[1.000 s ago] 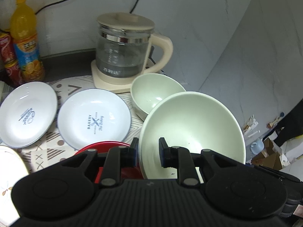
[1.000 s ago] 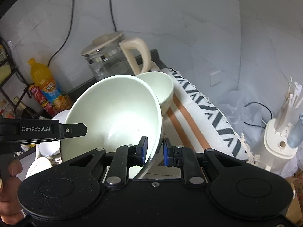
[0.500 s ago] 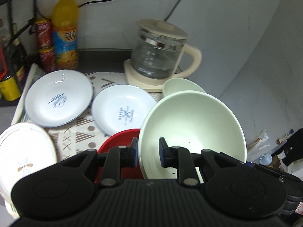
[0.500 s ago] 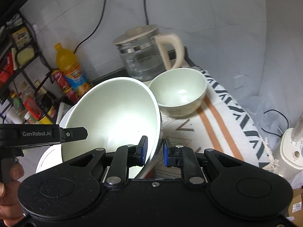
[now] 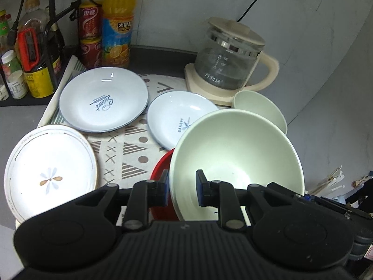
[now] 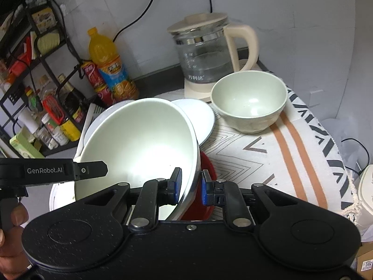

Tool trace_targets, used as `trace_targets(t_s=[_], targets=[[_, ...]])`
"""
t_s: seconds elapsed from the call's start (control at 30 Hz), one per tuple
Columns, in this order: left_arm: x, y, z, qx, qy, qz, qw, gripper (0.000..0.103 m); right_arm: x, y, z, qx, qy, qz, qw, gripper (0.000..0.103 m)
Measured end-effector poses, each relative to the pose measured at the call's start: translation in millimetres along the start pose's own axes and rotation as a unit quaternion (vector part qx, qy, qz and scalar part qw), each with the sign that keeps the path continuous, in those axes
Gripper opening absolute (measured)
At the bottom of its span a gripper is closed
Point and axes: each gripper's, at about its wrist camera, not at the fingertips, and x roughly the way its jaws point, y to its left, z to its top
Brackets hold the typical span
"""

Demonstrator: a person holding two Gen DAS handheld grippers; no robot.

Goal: Organize plates and bowls
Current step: 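Lift the large pale green bowl with both grippers over the red bowl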

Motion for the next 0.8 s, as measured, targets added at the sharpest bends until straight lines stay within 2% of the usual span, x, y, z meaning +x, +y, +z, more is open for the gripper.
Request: trace_targets(t_s=[0.8], targets=[[48,14,1,-0.008,0.066,0.011,0.9977,0.024,43,4,0,-0.024,0.066,-0.022,0.997,0.018]])
